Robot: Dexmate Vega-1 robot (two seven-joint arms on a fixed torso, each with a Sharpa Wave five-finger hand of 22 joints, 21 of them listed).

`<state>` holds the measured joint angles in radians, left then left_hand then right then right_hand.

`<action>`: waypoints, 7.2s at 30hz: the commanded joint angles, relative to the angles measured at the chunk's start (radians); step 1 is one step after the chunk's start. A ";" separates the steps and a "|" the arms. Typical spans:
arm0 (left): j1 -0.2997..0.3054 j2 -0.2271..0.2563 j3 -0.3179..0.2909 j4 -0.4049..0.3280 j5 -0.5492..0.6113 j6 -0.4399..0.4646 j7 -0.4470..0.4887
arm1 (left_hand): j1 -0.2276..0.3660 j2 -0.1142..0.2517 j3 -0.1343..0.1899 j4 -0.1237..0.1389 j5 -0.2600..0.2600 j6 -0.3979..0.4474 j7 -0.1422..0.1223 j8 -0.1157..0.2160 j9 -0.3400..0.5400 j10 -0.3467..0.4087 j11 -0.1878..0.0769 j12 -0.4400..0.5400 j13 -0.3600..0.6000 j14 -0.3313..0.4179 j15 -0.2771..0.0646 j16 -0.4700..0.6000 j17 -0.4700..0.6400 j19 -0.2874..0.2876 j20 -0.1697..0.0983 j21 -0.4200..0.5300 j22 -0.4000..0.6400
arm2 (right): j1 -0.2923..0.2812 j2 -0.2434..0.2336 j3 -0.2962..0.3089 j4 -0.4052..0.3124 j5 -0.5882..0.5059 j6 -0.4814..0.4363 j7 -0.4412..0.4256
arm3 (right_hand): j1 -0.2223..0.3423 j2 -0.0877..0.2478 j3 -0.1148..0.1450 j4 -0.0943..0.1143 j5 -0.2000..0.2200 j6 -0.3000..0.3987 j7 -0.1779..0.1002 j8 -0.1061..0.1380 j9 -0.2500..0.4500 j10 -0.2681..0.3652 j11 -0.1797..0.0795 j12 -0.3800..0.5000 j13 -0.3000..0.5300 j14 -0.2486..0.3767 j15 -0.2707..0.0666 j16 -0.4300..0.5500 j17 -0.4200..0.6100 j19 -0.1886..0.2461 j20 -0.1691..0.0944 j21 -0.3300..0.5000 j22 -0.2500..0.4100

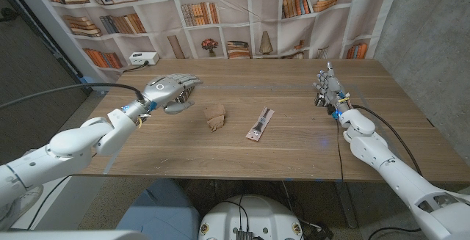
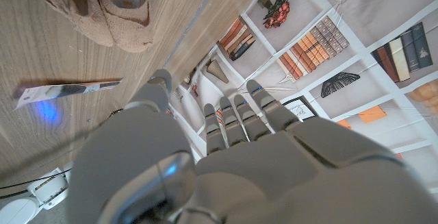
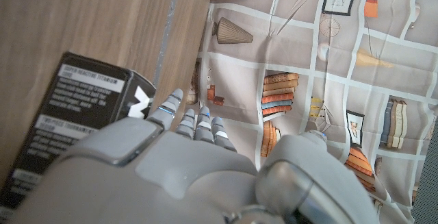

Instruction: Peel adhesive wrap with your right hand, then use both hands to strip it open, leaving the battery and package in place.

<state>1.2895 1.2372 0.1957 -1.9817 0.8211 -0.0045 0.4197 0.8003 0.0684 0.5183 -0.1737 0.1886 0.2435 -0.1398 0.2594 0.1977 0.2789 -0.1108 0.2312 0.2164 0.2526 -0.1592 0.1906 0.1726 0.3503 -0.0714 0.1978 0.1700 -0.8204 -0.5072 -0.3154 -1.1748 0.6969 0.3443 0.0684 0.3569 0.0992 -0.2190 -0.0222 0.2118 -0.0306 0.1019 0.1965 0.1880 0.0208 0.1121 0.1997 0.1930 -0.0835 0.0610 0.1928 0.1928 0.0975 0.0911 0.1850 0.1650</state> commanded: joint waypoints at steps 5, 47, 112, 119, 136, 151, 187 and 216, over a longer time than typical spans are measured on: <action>-0.013 0.032 0.025 0.000 0.046 0.015 0.017 | 0.020 -0.011 -0.004 -0.004 -0.003 0.016 -0.002 0.012 0.006 0.007 -0.002 0.005 0.003 0.011 -0.004 0.004 0.002 0.010 -0.002 0.000 0.003 | 0.003 0.009 -0.003 0.009 -0.004 0.006 -0.009 | 0.005 0.001 0.003 0.002 -0.001 0.002 0.002 0.000 0.003 0.007 0.000 0.003 0.004 0.000 -0.004 0.008 0.005 0.000 -0.002 0.004 0.005; 0.046 0.129 0.072 -0.087 0.215 0.202 -0.067 | 0.225 0.014 -0.013 -0.010 -0.012 -0.026 0.004 -0.006 0.015 -0.062 -0.004 -0.021 0.012 -0.044 0.011 -0.009 0.003 -0.050 0.032 -0.013 0.002 | -0.015 0.009 0.005 -0.001 0.008 0.000 -0.020 | 0.003 0.004 0.007 0.002 -0.001 0.003 0.000 0.001 0.003 0.006 0.000 0.003 0.004 0.000 -0.005 0.008 0.005 -0.002 -0.002 0.004 0.005; -0.110 -0.029 0.271 -0.019 0.389 0.265 -0.147 | 0.352 0.019 -0.056 -0.002 0.002 -0.005 -0.004 -0.005 0.018 -0.030 -0.006 -0.008 0.017 -0.006 -0.002 0.002 0.003 -0.008 0.029 0.010 0.005 | 0.001 0.030 -0.001 0.041 0.008 0.013 -0.010 | 0.004 0.006 0.012 -0.001 -0.003 0.003 -0.002 0.000 0.003 0.005 -0.002 0.003 0.004 -0.003 -0.007 0.007 0.005 -0.002 -0.002 0.004 0.005; -0.123 -0.061 0.293 0.005 0.411 0.284 -0.111 | 0.358 0.023 -0.059 0.000 0.003 -0.005 -0.002 -0.005 0.019 -0.029 -0.001 -0.008 0.017 -0.005 -0.001 0.002 0.003 -0.006 0.031 0.010 0.006 | 0.001 0.029 0.001 0.047 0.012 0.014 -0.006 | 0.004 0.006 0.013 -0.001 -0.003 0.003 -0.002 0.001 0.003 0.005 -0.001 0.003 0.004 -0.003 -0.008 0.007 0.005 -0.002 -0.002 0.004 0.005; -0.148 -0.058 0.324 0.021 0.424 0.277 -0.115 | 0.390 0.032 -0.063 -0.006 0.007 0.001 0.001 -0.005 0.020 -0.037 -0.004 -0.011 0.018 -0.010 0.002 -0.001 0.003 -0.016 0.036 0.005 0.007 | -0.002 0.023 0.004 0.043 0.014 0.011 -0.005 | 0.003 0.006 0.014 -0.002 -0.003 0.003 -0.003 0.000 0.003 0.004 -0.001 0.003 0.004 -0.003 -0.007 0.007 0.005 -0.003 -0.002 0.004 0.005; -0.178 -0.089 0.353 0.047 0.432 0.267 -0.111 | 0.415 0.033 -0.065 -0.009 0.012 0.013 -0.005 -0.002 0.021 -0.036 -0.005 -0.010 0.019 -0.014 -0.002 -0.003 0.003 -0.017 0.035 0.005 0.007 | 0.005 0.024 0.002 0.043 0.012 0.006 -0.007 | 0.003 0.006 0.015 -0.002 -0.004 0.003 -0.003 0.000 0.003 0.004 -0.001 0.003 0.004 -0.003 -0.008 0.007 0.005 -0.003 -0.002 0.004 0.005; -0.234 -0.163 0.426 0.135 0.426 0.283 -0.034 | 0.474 0.033 -0.072 -0.005 0.043 0.011 0.002 -0.008 0.022 -0.037 0.002 -0.009 0.022 -0.014 0.009 -0.003 0.003 -0.018 0.049 0.006 0.009 | -0.003 0.023 -0.002 0.018 0.001 -0.006 -0.036 | 0.003 0.006 0.017 -0.003 -0.004 0.002 -0.003 0.000 0.003 0.004 -0.001 0.003 0.004 -0.004 -0.009 0.007 0.005 -0.004 -0.002 0.004 0.005; -0.325 -0.253 0.520 0.237 0.431 0.267 0.054 | 0.506 0.080 -0.066 0.002 0.056 0.010 0.015 -0.014 0.024 -0.032 0.010 -0.002 0.028 -0.011 0.014 0.001 0.008 -0.021 0.066 0.009 0.012 | -0.014 0.014 0.009 0.014 0.012 -0.011 -0.038 | -0.001 0.005 0.018 -0.003 -0.005 0.006 -0.005 0.001 0.003 0.005 -0.006 0.003 0.004 -0.005 -0.010 0.008 0.005 -0.004 -0.002 0.004 0.005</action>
<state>0.9870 0.9976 0.6892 -1.7681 1.2573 0.2688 0.4542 1.3018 0.1354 0.4480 -0.1748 0.2407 0.2536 -0.1285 0.2476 0.2162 0.2429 -0.1035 0.2224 0.2397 0.2428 -0.1496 0.1858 0.1795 0.3250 -0.0105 0.2013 0.1795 -0.8298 -0.4903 -0.3108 -1.1605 0.7028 0.3330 0.0309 0.3569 0.0992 -0.2053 -0.0247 0.2070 -0.0250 0.0964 0.1965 0.1880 0.0208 0.1120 0.1997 0.1930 -0.0872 0.0573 0.1928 0.1927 0.0976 0.0911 0.1850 0.1650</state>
